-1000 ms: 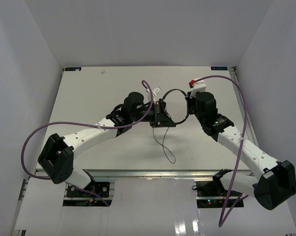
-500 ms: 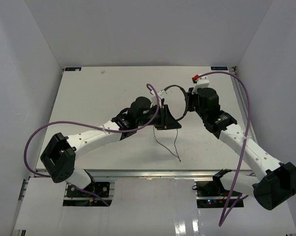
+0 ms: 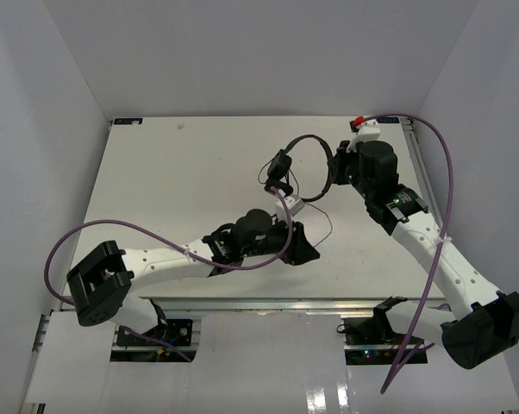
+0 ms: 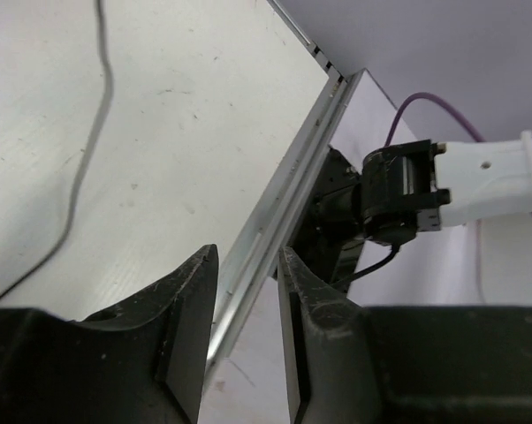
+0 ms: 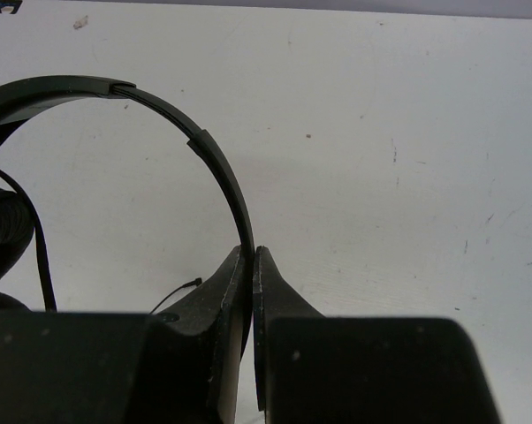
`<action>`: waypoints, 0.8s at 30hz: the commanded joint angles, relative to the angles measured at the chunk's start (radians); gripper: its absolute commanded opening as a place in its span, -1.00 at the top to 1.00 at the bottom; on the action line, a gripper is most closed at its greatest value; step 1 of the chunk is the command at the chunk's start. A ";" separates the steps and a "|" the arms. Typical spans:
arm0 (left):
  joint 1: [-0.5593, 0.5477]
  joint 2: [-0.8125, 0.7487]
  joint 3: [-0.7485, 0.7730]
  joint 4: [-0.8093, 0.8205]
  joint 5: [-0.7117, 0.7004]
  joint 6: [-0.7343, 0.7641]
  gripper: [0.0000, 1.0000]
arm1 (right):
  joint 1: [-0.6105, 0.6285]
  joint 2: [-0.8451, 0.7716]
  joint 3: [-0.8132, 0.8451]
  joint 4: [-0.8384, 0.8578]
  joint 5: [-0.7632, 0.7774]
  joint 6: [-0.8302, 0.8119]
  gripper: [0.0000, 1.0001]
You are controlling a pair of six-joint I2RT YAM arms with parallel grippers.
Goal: Wrap the headphones
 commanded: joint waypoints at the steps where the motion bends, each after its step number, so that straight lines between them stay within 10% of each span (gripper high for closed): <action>1: -0.043 -0.113 -0.123 0.167 -0.113 0.170 0.09 | -0.025 -0.027 0.072 0.008 -0.054 0.051 0.85; 12: -0.080 -0.235 -0.494 0.351 -0.247 0.328 -0.41 | -0.087 -0.048 0.074 -0.007 -0.274 0.039 0.85; 24: -0.079 0.110 -0.327 0.448 -0.236 0.600 -0.46 | -0.149 -0.065 0.064 -0.026 -0.544 -0.011 0.85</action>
